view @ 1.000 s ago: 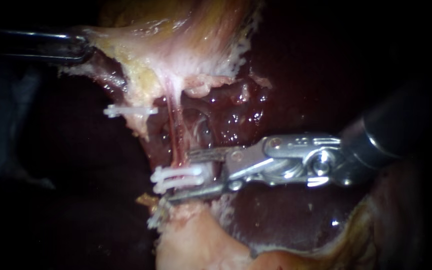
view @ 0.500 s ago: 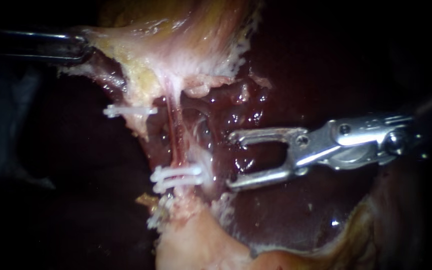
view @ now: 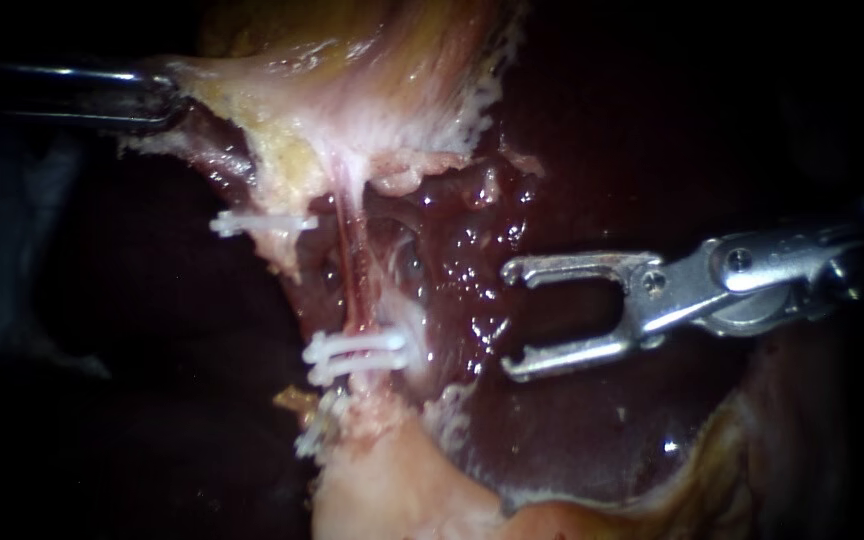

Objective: Going back second clip right tube

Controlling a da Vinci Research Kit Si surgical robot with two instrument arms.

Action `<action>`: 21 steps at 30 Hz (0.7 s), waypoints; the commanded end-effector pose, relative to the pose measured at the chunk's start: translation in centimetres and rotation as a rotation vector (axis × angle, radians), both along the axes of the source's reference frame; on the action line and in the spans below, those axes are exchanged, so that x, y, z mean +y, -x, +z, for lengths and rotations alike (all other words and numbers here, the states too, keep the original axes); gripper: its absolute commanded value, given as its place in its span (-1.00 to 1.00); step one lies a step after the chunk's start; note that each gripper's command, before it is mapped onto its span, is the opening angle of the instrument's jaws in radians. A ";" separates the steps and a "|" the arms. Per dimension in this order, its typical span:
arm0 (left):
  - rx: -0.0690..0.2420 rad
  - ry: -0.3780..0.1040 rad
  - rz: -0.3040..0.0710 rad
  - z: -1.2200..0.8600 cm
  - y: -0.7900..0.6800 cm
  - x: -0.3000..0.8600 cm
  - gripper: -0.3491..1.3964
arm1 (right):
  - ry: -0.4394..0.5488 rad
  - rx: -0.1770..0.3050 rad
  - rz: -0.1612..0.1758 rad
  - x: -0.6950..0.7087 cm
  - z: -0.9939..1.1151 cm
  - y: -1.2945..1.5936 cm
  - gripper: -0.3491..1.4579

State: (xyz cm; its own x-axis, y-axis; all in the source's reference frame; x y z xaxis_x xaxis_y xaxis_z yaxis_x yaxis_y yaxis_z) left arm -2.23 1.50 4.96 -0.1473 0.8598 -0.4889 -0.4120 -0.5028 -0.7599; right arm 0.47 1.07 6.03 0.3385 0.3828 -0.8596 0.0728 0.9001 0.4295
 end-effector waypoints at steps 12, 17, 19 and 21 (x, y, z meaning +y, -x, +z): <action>0.018 0.008 0.015 0.32 0.36 -0.16 -1.00 | 0.005 -0.003 0.006 0.04 -0.02 0.05 -0.06; 0.021 0.008 0.022 0.39 0.40 -0.18 -1.00 | 0.009 -0.003 0.005 0.05 -0.03 0.07 -0.06; 0.021 0.008 0.022 0.40 0.40 -0.17 -1.00 | 0.009 -0.003 0.005 0.06 -0.03 0.07 -0.06; 0.021 0.008 0.022 0.40 0.40 -0.16 -1.00 | 0.009 -0.003 0.005 0.06 -0.03 0.08 -0.06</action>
State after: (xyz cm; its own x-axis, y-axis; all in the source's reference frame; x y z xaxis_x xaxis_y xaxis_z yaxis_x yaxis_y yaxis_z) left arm -2.63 1.33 5.37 -0.1768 0.8520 -0.4928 -0.4170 -0.5183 -0.7466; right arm 0.39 1.13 6.00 0.3394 0.3767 -0.8619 0.0668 0.9044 0.4215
